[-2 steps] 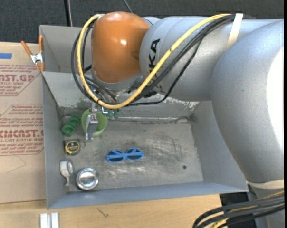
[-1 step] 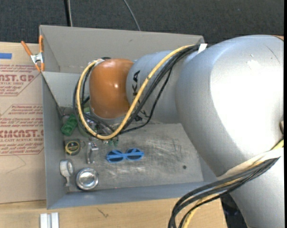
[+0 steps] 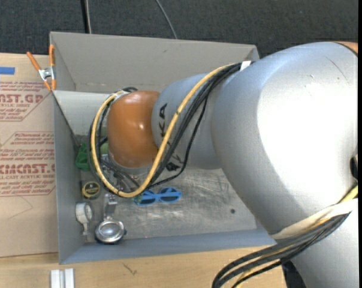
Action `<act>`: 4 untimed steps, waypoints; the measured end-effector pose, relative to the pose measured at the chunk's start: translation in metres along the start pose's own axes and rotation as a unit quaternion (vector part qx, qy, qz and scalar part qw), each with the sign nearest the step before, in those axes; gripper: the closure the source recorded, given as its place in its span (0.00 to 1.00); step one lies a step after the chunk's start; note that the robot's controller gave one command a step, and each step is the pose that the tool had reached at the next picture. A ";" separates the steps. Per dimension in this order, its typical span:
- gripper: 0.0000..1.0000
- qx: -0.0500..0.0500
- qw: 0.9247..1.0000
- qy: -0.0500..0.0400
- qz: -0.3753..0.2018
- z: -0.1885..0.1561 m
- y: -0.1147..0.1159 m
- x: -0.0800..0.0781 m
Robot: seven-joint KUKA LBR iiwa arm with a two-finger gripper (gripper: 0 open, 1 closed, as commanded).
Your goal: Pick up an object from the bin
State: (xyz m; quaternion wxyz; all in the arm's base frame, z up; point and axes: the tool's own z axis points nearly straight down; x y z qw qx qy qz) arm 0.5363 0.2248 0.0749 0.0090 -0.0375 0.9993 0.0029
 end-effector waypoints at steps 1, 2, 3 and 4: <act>1.00 0.000 1.000 -0.002 0.000 -0.002 -0.001 -0.003; 1.00 0.003 0.998 0.006 -0.065 -0.023 -0.066 -0.051; 1.00 0.001 0.998 0.004 -0.058 -0.121 -0.055 -0.039; 1.00 0.001 0.999 0.004 -0.051 -0.241 -0.052 -0.020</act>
Offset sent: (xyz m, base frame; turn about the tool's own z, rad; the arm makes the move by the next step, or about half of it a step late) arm 0.0000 0.0000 0.0000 0.0000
